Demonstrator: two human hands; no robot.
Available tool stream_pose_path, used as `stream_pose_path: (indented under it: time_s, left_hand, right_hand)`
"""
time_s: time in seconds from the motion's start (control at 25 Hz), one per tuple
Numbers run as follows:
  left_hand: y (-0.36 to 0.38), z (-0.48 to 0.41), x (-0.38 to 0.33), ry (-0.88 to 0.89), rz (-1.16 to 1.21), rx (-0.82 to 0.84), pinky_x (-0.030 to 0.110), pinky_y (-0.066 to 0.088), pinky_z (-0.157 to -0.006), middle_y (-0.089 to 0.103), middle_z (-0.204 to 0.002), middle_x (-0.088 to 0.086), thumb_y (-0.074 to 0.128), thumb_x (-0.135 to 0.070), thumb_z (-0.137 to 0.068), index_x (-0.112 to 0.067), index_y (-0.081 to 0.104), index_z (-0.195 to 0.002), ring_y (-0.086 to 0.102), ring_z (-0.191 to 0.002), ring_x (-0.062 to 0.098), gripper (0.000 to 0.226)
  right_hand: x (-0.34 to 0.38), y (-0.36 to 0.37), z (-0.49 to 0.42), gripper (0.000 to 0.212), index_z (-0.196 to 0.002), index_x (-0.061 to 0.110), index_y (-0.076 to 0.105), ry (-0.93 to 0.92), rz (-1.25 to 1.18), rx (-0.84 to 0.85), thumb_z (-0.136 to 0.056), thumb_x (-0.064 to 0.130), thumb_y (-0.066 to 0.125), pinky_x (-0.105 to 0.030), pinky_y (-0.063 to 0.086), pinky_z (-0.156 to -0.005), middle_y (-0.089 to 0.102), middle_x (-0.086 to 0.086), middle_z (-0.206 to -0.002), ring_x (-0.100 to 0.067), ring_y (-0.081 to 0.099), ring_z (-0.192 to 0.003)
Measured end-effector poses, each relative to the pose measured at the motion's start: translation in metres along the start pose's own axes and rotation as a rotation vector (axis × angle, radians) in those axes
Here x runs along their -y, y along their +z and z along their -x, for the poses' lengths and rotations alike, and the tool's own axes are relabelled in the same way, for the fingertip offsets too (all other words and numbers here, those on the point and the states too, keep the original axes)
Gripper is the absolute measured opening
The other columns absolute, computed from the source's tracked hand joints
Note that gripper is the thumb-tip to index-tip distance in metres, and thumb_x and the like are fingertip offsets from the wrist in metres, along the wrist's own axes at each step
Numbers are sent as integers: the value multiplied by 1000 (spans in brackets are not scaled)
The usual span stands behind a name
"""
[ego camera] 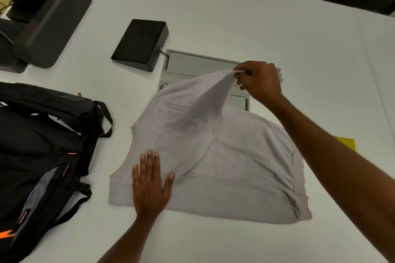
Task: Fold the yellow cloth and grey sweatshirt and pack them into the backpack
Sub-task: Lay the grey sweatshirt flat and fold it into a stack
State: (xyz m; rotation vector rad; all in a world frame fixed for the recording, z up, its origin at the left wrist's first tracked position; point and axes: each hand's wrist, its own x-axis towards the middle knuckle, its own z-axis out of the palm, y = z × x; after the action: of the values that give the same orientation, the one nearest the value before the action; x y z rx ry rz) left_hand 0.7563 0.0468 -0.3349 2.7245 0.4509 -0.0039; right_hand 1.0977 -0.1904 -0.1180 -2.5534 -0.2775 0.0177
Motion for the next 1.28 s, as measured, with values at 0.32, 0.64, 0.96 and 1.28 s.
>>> stream_pose_path:
  time_s: [0.32,0.64,0.96,1.28]
  left_hand:
    - [-60,27,-31,-754,1222,142,45,60,-80,81,-96,19,46,-71,-102,-4,79,-110,76,-83,27,75]
    - [-66,22,8,-1151,1832,316,63,47,-115,70,-128,31,56,-98,-72,0,61,-130,65,-124,47,115]
    - [-67,26,18,-1150,1684,265,44,69,-71,71,-124,17,69,-12,-100,-8,57,-150,70,-110,31,52]
    - [-69,33,34,-1099,1598,205,37,69,-69,71,-128,13,72,-10,-100,-10,62,-142,70,-113,24,43]
  right_hand:
    - [49,-53,133,27,-120,12,78,118,-666,-109,-96,2,68,-42,66,-89,80,-6,-108,-21,78,-100]
    - [-34,-121,284,25,-112,6,72,287,-1333,-315,-94,23,73,-37,59,-93,68,-15,-117,-29,63,-113]
    - [-247,11,362,57,-147,13,55,1137,-1006,-188,-95,-1,71,-47,57,-104,61,-20,-143,-37,64,-125]
    - [-244,-7,354,32,-115,1,74,1148,-923,-278,-84,-3,84,-35,61,-76,73,-20,-121,-29,69,-97]
